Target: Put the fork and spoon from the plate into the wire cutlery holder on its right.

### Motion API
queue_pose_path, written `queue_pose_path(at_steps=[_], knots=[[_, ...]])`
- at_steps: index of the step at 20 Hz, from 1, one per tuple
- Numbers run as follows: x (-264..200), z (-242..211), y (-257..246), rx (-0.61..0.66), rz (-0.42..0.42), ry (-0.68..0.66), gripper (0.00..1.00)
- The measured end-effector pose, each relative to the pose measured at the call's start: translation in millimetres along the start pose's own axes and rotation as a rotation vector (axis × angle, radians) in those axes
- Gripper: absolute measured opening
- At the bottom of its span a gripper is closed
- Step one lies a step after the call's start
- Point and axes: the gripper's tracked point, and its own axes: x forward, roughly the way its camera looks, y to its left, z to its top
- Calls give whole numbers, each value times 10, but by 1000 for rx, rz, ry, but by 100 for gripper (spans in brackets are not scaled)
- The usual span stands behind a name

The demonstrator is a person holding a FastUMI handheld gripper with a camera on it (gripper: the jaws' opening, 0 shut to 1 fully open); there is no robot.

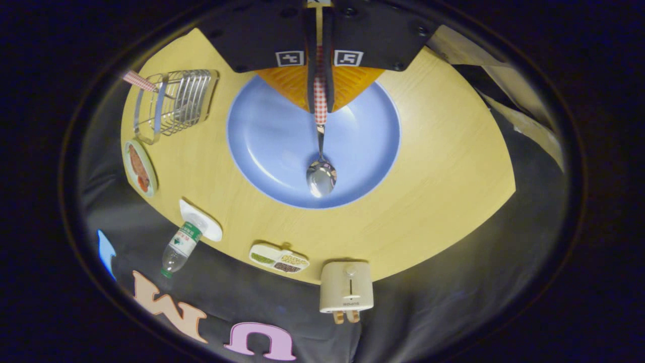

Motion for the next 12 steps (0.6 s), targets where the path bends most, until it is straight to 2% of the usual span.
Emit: queue_pose_path(at_steps=[12], knots=[[-602,291,-706,-108,-51,33,8]])
